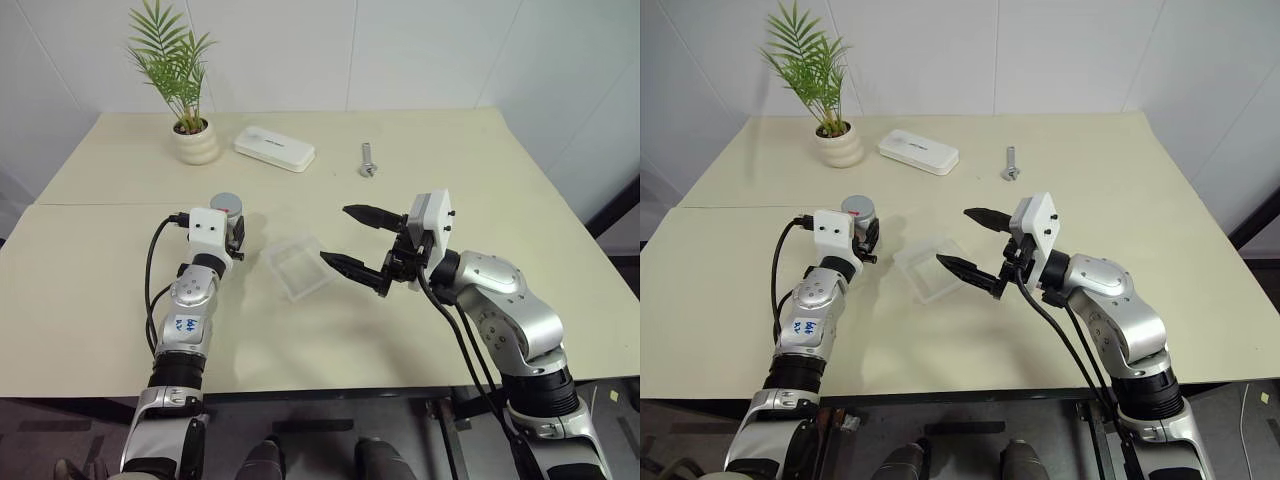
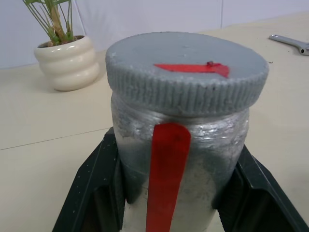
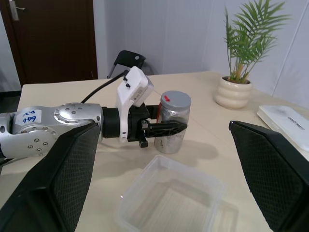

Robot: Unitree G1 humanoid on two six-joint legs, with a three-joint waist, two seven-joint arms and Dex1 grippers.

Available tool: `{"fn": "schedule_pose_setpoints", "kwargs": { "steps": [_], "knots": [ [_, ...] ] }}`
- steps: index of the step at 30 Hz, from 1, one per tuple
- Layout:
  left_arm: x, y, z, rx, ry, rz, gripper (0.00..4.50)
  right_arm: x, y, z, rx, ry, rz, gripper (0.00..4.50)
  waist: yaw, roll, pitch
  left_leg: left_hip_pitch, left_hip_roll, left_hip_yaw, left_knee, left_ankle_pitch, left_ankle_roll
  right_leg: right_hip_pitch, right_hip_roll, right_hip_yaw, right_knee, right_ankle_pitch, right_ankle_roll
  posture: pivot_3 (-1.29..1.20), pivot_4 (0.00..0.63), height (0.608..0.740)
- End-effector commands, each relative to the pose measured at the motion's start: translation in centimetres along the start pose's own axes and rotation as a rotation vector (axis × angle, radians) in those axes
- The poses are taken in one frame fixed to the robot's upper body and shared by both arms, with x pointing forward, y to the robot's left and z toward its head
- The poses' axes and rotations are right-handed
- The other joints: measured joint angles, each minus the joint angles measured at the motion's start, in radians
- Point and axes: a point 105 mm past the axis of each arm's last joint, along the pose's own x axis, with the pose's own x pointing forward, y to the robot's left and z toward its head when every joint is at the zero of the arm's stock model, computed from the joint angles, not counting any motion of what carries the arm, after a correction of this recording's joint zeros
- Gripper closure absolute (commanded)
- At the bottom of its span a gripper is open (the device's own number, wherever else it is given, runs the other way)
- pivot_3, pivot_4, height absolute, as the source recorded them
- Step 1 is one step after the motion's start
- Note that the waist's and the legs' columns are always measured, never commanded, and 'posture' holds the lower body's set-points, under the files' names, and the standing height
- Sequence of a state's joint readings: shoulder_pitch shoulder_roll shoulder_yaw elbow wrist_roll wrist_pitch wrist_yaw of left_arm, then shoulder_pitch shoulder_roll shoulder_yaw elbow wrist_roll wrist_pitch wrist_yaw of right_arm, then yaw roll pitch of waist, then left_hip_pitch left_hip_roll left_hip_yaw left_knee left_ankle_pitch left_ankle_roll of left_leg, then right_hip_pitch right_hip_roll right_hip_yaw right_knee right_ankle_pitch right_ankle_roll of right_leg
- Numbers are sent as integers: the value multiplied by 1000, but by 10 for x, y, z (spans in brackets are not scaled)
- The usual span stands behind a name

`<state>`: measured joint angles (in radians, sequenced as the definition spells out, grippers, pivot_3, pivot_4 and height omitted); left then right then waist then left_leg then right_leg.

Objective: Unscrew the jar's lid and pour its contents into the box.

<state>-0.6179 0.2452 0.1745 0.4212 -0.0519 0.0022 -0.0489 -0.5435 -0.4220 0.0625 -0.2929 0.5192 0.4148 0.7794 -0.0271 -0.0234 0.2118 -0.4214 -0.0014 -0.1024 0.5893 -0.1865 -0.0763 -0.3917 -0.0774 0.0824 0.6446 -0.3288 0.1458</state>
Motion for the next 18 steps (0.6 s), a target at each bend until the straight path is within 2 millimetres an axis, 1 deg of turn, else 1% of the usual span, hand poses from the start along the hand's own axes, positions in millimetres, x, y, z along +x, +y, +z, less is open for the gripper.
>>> {"fn": "schedule_pose_setpoints", "kwargs": {
  "steps": [1, 4, 6, 7, 9, 11, 13, 18],
  "knots": [
    [4, 5, 33, -73, -134, -30, 2558, -3, -1, 14, -32, -50, -13, 0, -1, 0, 0, 0, 0, 0, 0, 0, 0, 0, 0, 0, 0, 0, 0, 0, 150, 740],
    [1, 22, 59, -72, -187, -89, 2558, -2, -5, 18, -34, -45, -30, 0, -4, 0, 0, 0, 0, 0, 0, 0, 0, 0, 0, 0, 0, 0, 0, 0, 150, 740],
    [-3, 26, 75, -58, -187, -183, 2558, 0, -10, 22, -39, -24, -56, 0, -11, 0, 0, 0, 1, 0, -1, 0, 0, -1, 1, 0, 1, 0, 0, 0, 150, 740],
    [-8, 23, 83, -53, -175, -270, 2558, 4, -12, 25, -62, 2, -57, 0, -14, 0, 0, 0, 1, 0, -1, 0, 0, -1, 1, 0, 1, 0, 0, 0, 150, 740],
    [-23, 9, 95, -63, -138, -474, 2558, 14, -11, 36, -75, 23, -48, 0, -15, 0, 0, 0, 1, 0, -2, 0, 0, -2, 1, 0, 1, 0, -1, 0, 150, 740],
    [-36, -3, 97, -39, -69, -625, 2558, 23, -10, 47, -55, 16, -34, 0, -15, 0, 0, 0, 1, 0, -3, 0, -1, -2, 0, 0, 1, -1, -1, 0, 150, 740],
    [-50, -16, 98, -12, -11, -763, 2558, 32, -8, 53, -34, 37, -12, 0, -16, 0, 0, 1, 1, 0, -5, 0, -1, -2, 0, 0, 0, -1, -2, 0, 150, 740],
    [-61, -43, 102, -28, 5, -913, 2558, 52, -7, 52, 2, 94, 3, 0, -10, 0, 0, 0, 1, 0, -6, 0, -1, -2, 0, 0, -1, -2, -3, 0, 150, 740]
  ]
}}
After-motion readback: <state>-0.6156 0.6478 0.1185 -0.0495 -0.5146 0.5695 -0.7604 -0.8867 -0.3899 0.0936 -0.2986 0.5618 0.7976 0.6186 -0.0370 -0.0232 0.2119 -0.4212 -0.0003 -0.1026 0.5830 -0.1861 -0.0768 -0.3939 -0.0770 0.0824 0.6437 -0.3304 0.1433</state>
